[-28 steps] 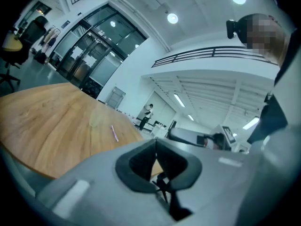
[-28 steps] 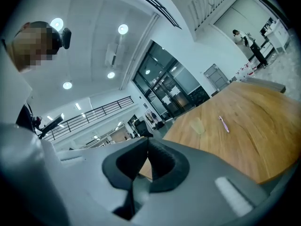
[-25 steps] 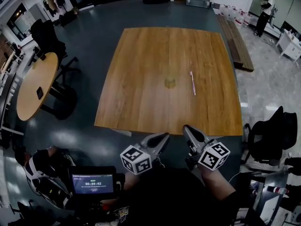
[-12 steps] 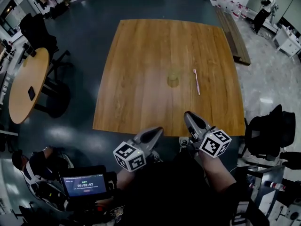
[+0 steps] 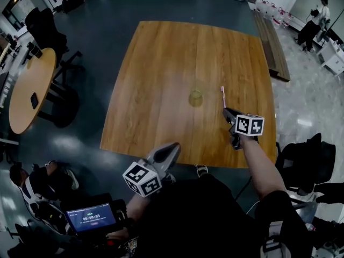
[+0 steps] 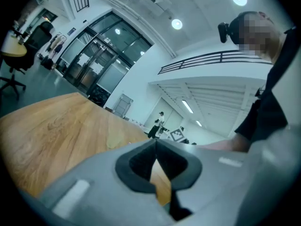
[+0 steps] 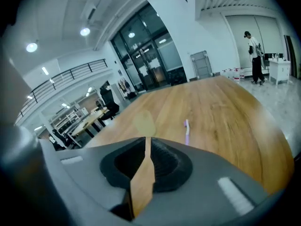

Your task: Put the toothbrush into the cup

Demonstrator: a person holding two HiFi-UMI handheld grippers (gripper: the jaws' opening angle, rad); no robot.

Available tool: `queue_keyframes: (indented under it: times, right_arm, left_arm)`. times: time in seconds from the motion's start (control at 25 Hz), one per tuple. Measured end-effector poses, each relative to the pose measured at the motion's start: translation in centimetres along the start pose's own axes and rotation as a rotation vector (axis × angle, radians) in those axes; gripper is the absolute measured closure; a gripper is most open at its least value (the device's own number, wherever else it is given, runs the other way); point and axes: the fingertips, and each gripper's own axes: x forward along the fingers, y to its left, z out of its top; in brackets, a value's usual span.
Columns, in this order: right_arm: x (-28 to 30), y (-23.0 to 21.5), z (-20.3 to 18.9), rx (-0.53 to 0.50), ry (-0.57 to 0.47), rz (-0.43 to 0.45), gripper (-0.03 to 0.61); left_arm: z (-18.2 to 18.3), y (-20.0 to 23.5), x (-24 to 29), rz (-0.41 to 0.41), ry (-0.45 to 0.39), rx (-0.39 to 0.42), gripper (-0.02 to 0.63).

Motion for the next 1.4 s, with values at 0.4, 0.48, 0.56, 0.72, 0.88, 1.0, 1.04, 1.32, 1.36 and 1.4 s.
queue_keyframes:
  times: [0.4, 0.48, 0.56, 0.72, 0.88, 1.0, 1.04, 1.32, 1.36, 1.4]
  right_arm:
    - [9.4, -11.1, -1.9, 0.111, 0.430, -0.149, 0.497]
    - [9.9, -11.9, -2.5, 0.074, 0.523, -0.188, 0.497]
    - [10.4, -12.6, -3.0, 0.030, 0.602, -0.207, 0.497]
    - [11.5, -12.6, -2.9, 0.035, 0.659, -0.171, 0.492]
    - [12.2, -12.2, -2.7, 0.024, 0.717, -0.167, 0.494]
    - [12.6, -11.9, -2.8, 0.020, 0.735, -0.163, 0.494]
    - [12.8, -11.8, -2.8, 0.016, 0.743, -0.165, 0.492]
    - [13.6, -11.3, -2.9, -0.029, 0.773, -0.218, 0.514]
    - [13.6, -11.4, -2.8, -0.032, 0.772, -0.225, 0.517]
    - [13.6, -11.5, -2.8, -0.036, 0.771, -0.232, 0.526]
  left_arm:
    - [-2.1, 2.6, 0.2, 0.115, 0.019, -0.079, 0.614]
    - [-2.2, 2.9, 0.1, 0.130, 0.020, -0.097, 0.614]
    - [-2.4, 3.2, 0.1, 0.145, 0.015, -0.112, 0.614]
    - [-3.0, 3.5, 0.2, 0.174, 0.001, -0.135, 0.614]
    - [-3.2, 3.8, 0.4, 0.187, -0.012, -0.149, 0.614]
    - [-3.3, 3.8, 0.5, 0.193, -0.018, -0.159, 0.614]
    - [-3.3, 3.9, 0.5, 0.198, -0.018, -0.164, 0.614]
    - [-3.2, 3.9, 0.5, 0.204, -0.021, -0.168, 0.614]
    - [-3.2, 3.9, 0.5, 0.205, -0.020, -0.168, 0.614]
    - [-3.3, 4.0, 0.4, 0.204, -0.022, -0.168, 0.614]
